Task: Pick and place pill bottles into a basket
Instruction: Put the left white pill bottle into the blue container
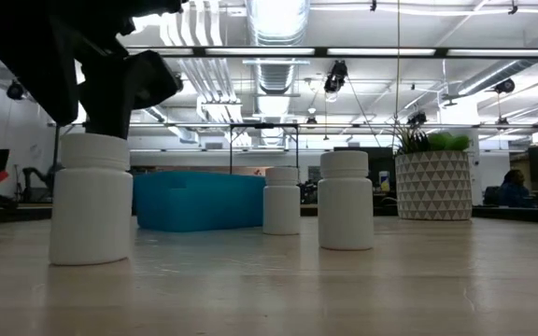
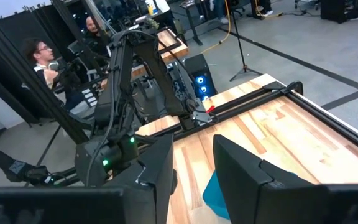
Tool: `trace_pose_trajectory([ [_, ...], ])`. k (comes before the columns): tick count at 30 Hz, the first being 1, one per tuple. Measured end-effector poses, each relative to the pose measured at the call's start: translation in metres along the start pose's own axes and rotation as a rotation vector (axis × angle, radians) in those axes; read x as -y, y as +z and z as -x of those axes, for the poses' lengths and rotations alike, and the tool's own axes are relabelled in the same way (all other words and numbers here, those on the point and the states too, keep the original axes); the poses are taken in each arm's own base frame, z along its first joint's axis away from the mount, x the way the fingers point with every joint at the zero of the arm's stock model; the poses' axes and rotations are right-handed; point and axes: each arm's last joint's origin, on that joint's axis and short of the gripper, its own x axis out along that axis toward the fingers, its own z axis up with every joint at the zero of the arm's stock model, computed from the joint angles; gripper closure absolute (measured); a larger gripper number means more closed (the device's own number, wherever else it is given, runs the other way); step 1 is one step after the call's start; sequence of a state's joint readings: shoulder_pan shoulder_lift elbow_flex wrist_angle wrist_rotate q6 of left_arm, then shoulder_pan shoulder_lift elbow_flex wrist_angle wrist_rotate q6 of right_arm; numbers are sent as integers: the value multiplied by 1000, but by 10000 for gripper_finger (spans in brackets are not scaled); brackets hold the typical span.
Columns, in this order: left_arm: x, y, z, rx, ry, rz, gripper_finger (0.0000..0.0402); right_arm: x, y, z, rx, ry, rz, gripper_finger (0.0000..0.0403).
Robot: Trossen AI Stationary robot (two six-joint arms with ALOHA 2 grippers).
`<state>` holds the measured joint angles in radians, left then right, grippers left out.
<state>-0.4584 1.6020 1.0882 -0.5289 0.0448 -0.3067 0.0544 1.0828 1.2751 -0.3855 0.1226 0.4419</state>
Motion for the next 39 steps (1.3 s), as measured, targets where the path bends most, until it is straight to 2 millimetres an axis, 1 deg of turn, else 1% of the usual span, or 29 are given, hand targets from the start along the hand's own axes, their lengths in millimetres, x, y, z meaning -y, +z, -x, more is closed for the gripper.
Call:
trace_pose_trajectory([
  [4,-2,0,-1,2,12,4,233,0,0,0,0,0,0,295],
  [7,-4,1,-6,-6,22,7,233,0,0,0,0,0,0,294],
  [10,-7,2,-14,-12,24,20,233,0,0,0,1,1,-1,296],
  [14,-11,-1,-29,-41,14,30,233,0,0,0,1,1,-3,298],
  [17,-13,0,-35,15,-47,69,233,0,0,0,1,1,-4,296],
  [19,-14,-4,-38,51,-65,117,239,0,0,0,1,1,-7,296],
  [21,-16,-11,-40,47,-71,158,253,0,0,0,0,5,-10,297],
  [23,-18,-19,-42,39,-85,182,276,-1,1,0,-1,10,-8,299],
  [28,-22,-37,-47,16,-110,231,355,-1,1,0,-1,12,-3,303],
  [30,-25,-46,-51,0,-94,251,386,-1,1,0,-1,12,0,303],
  [32,-26,-50,-55,-9,-102,289,397,-1,1,0,0,12,2,301],
  [36,-27,-53,-53,-8,-93,314,392,0,-1,0,-8,13,4,302],
  [39,-24,-46,-46,24,-116,311,391,0,-1,0,-11,14,5,305],
])
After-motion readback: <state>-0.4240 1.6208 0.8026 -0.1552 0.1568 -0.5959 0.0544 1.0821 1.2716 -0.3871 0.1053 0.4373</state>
